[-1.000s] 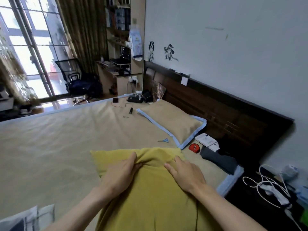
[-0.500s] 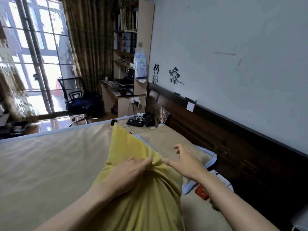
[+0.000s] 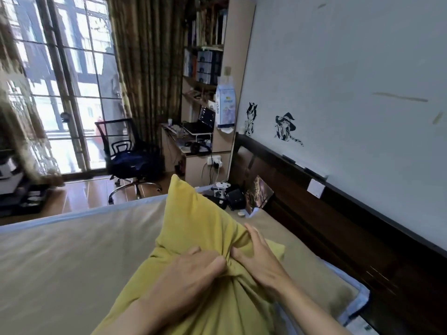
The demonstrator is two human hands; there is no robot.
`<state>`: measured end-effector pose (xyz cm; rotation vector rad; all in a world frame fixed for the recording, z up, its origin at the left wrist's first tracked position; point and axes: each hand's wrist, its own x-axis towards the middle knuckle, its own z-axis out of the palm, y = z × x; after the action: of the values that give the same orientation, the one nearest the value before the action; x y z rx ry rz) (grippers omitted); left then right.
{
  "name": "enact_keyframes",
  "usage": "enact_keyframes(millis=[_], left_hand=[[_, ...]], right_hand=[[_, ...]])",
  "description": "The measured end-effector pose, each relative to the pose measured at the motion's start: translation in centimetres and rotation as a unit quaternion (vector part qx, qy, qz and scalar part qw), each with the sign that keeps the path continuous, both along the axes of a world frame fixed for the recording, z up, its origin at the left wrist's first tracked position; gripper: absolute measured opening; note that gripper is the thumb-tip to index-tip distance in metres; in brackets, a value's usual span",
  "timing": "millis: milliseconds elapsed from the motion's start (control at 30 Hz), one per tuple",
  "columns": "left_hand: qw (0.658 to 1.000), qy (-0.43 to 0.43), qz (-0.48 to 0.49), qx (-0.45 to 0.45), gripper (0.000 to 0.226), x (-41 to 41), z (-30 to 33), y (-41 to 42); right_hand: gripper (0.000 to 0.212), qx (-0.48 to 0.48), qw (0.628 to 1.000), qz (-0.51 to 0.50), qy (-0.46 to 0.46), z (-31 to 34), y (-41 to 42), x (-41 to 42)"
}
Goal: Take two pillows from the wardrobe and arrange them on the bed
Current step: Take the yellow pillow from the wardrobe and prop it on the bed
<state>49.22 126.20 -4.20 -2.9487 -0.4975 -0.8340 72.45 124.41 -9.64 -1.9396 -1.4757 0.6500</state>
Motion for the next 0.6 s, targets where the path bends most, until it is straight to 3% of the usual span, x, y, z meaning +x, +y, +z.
enact_keyframes(millis=[167,333,533,600], left_hand=[[0.999,0.008,0.043,0.02,0.021,0.2,0.0,2.0],[0.992,0.008,0.124,-0.008,0.018,2.3,-1.1,3.9],[0.972,0.093,0.216,0.007,0.016,9.9,-5.7,5.3],[0.97,0.104,0.219,0.006,0.015,14.6,-7.4,6.2]], right_hand=[[0.097,-0.093,0.986,0.085,0.113,1.7,6.2,1.8],[0.087,-0.168,0.973,0.135,0.081,-0.4,11.0,2.5],[0.108,-0.233,0.943,0.225,0.076,-6.7,13.0,8.5],[0.105,-0.267,0.931,0.23,0.096,-8.5,13.3,13.0]])
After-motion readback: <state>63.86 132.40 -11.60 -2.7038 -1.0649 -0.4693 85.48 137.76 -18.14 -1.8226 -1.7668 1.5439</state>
